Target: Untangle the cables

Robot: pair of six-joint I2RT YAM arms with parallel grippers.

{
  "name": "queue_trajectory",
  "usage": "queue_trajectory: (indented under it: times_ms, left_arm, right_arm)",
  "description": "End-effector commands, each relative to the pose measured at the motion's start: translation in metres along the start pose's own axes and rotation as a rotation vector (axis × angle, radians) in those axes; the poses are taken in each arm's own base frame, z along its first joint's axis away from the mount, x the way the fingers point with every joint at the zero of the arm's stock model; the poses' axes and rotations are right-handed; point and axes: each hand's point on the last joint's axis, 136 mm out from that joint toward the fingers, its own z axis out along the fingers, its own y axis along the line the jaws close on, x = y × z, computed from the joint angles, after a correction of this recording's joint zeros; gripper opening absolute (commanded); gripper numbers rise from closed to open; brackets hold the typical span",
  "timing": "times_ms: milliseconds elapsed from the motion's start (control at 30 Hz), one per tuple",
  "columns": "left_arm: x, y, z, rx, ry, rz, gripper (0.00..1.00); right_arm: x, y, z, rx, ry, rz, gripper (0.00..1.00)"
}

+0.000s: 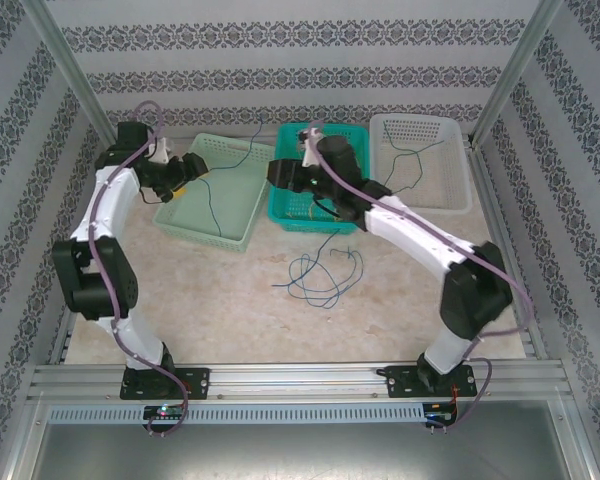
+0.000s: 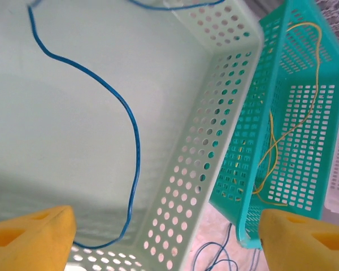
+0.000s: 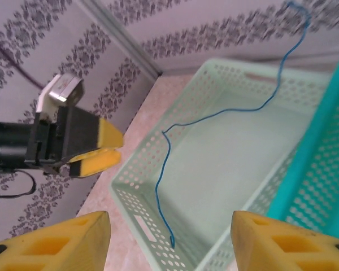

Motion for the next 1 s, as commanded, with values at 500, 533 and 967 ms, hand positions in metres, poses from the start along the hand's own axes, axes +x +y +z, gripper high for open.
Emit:
queue_trajectory:
  times_ms: [500, 533, 967]
  left_arm:
    - [0.145, -0.061, 0.005, 0.041, 0.009, 0.348, 0.85]
    - [0.149, -0.057, 0.006, 0.037, 0.017, 0.338, 0.85]
    - [0.152, -0.057, 0.005, 0.063, -0.003, 0.311, 0.85]
  right_arm:
    - [0.203, -0.086, -0.072, 0.373, 0.524, 0.117, 0.57]
    - [0.211, -0.085, -0.069, 0.375, 0.549, 0.125, 0.57]
    - [0.254, -0.080, -0.025, 0.353, 0.678, 0.145, 0.46]
